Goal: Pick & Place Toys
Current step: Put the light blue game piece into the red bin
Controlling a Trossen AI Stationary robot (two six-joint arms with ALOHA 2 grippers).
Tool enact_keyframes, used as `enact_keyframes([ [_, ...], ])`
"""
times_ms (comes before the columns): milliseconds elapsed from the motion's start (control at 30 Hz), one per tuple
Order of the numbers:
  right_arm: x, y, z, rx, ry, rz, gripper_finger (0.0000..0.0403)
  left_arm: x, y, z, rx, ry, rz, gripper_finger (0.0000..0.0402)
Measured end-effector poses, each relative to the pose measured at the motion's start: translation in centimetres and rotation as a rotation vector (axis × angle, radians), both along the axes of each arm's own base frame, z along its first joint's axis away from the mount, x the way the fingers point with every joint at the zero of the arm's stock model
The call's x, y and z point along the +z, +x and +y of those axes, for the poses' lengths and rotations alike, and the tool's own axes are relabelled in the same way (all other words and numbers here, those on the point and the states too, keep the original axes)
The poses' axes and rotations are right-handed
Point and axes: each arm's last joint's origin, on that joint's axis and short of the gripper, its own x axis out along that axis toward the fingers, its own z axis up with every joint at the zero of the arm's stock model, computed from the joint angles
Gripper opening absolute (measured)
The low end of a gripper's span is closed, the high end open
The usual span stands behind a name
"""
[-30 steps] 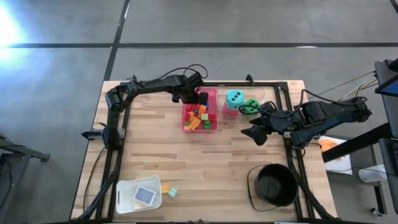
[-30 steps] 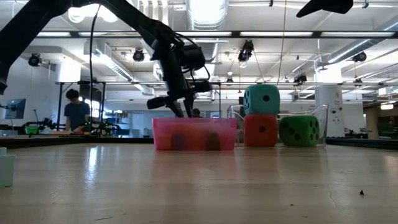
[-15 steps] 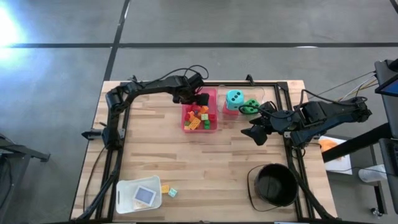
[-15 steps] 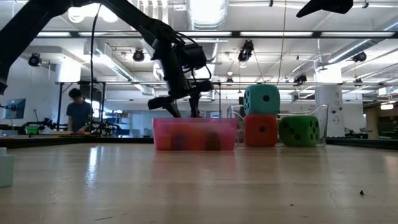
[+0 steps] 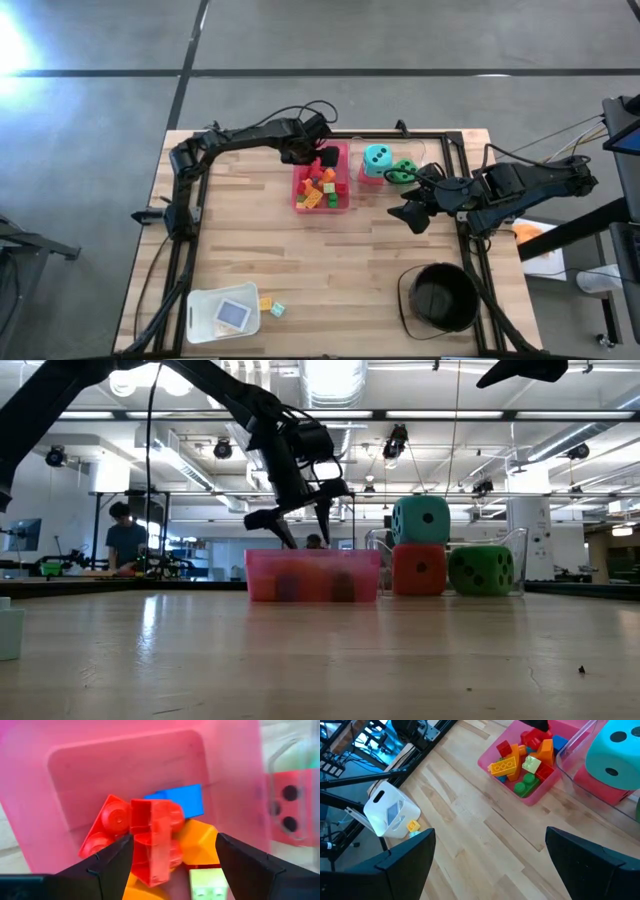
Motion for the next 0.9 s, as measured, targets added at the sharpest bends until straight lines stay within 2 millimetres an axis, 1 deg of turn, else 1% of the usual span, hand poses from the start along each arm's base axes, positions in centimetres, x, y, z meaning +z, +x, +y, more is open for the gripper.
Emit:
enact_keyframes([
  [100, 0.0, 0.0, 0.0, 0.002, -0.002, 0.001, 0.037, 1.0, 0.1, -0.1, -0.025, 0.003, -0.006, 0.0286],
  [167, 0.0, 0.0, 0.0, 0.0, 0.0, 0.0, 0.037, 2.0, 0.2, -0.4, -0.095, 0.03, -0.008, 0.0286],
  [233, 0.0, 0.0, 0.0, 0.001, -0.001, 0.0, 0.037, 3.1, 0.5, -1.3, -0.198, 0.069, -0.001, 0.0287],
  [300, 0.0, 0.0, 0.0, 0.001, -0.001, 0.0, 0.037, 4.1, 0.8, -2.7, -0.311, 0.105, 0.003, 0.0287],
  [433, 0.0, 0.0, 0.0, 0.001, -0.001, 0.001, 0.037, 5.4, 1.0, -6.5, -0.493, 0.131, 0.031, 0.0287],
  [567, 0.0, 0.0, 0.0, 0.001, -0.001, 0.001, 0.037, 6.4, 1.0, -11.0, -0.612, 0.114, 0.066, 0.0287],
  [733, 0.0, 0.0, 0.0, 0.0, 0.0, 0.0, 0.037, 6.6, 1.2, -16.4, -0.594, 0.051, 0.087, 0.0287],
  [833, 0.0, 0.0, 0.0, 0.002, -0.002, 0.001, 0.037, 6.7, 1.3, -19.3, -0.659, 0.061, 0.085, 0.0287],
  [900, 0.0, 0.0, 0.0, 0.0, 0.0, 0.0, 0.037, 6.5, 1.4, -21.3, -0.738, 0.075, 0.086, 0.0287],
])
